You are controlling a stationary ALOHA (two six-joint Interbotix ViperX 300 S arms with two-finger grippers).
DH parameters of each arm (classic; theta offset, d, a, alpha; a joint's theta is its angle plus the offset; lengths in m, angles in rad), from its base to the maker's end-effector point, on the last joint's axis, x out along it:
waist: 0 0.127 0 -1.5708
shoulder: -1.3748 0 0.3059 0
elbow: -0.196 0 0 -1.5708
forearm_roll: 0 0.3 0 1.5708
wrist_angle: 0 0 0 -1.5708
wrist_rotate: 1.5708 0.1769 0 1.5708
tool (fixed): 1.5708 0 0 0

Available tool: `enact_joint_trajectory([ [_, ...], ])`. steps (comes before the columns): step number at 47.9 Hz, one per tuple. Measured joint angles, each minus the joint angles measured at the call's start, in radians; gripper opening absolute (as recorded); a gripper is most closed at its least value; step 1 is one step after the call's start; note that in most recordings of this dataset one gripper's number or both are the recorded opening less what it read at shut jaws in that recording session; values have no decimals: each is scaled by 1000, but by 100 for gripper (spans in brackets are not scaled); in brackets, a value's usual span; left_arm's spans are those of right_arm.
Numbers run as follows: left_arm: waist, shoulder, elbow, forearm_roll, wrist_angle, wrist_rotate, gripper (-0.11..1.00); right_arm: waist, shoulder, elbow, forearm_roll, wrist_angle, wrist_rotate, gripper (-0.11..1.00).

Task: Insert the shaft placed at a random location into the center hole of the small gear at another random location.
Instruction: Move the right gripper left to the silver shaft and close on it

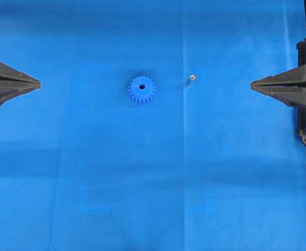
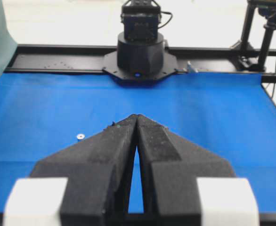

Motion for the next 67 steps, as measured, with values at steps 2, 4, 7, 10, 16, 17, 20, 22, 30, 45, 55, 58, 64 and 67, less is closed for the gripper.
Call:
enact_joint_trajectory([
  [2, 0, -2, 0, 0, 0, -2, 0, 0, -2, 0, 2, 0, -2, -1],
  [4, -2, 0, 0, 0, 0, -5, 0, -2, -2, -2, 2, 5, -8, -4],
  [7, -3, 0, 0, 0, -2, -5, 0, -2, 2, -5, 2, 14, -8, -6],
  [10, -5, 0, 0, 0, -2, -6, 0, -6, 2, -9, 0, 25, -9, -6],
  [16, -5, 0, 0, 0, -2, -6, 0, -35, 9, -12, 0, 41, -3, -6],
  [17, -5, -2, -2, 0, -2, -6, 0, -40, 12, -12, 0, 41, -3, -6],
  [20, -5, 0, 0, 0, -2, -8, 0, -55, 28, -11, 0, 41, 0, -6],
  [22, -5, -2, 0, 0, -2, -6, 0, -67, 41, -11, 0, 41, 2, -5],
  [30, -5, -2, 0, 0, -2, -6, 0, -121, 129, -8, 23, 14, 8, 11],
  [45, -6, -2, 0, 0, -2, -8, 0, -189, 410, 6, 83, -150, 9, 81],
  [55, -5, -2, 0, 0, -2, -6, 0, -199, 638, 6, 103, -299, 9, 75],
  [58, -6, -2, -2, 0, -2, -6, 0, -199, 704, -2, 109, -331, 9, 75],
  [64, -5, -2, 0, 0, -2, -8, 0, -199, 816, -20, 126, -382, 17, 75],
  [67, -5, -2, 0, 0, -2, -6, 0, -199, 870, -29, 132, -403, 18, 75],
])
